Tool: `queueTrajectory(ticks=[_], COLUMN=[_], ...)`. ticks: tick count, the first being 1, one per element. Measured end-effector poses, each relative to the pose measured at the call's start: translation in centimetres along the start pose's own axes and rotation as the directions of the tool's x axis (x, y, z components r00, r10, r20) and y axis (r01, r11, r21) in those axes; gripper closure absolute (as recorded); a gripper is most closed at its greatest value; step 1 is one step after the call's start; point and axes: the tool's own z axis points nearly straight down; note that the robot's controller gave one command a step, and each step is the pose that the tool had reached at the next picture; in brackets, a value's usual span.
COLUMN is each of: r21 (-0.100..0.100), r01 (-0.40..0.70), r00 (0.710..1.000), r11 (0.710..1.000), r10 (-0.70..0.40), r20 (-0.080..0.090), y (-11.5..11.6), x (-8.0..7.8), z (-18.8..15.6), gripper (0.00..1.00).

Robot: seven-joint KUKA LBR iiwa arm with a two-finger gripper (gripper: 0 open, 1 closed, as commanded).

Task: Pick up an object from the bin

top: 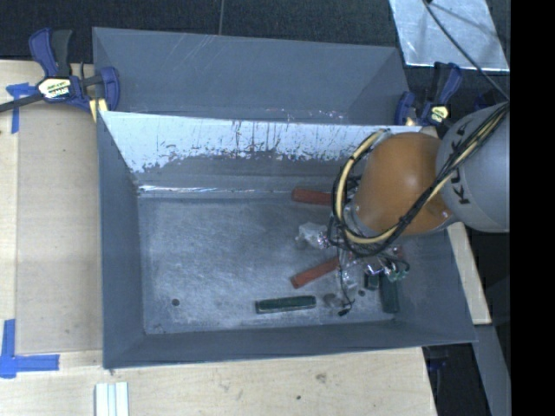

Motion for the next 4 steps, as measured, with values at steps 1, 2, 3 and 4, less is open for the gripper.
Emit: queueTrajectory(ticks=[1,2,3,4], r21=[0.000,0.005,0.003,0.002], r01=[-0.001,-0.004,-0.008,-0.011], r00=[1.000,1.000,1.000,1.000], r11=[1.000,1.000,1.000,1.000], r10=[0.001,0.004,0.008,0.011], r20=[0.002,0.010,0.005,0.005], y=[0.0,-0.1,-0.1,-0.2], x=[-0.1,-0.3,-0.4,-0.5], z=[-0.1,-9.2,-10.0,-10.1], gripper=[1.00,1.00,1.00,1.00])
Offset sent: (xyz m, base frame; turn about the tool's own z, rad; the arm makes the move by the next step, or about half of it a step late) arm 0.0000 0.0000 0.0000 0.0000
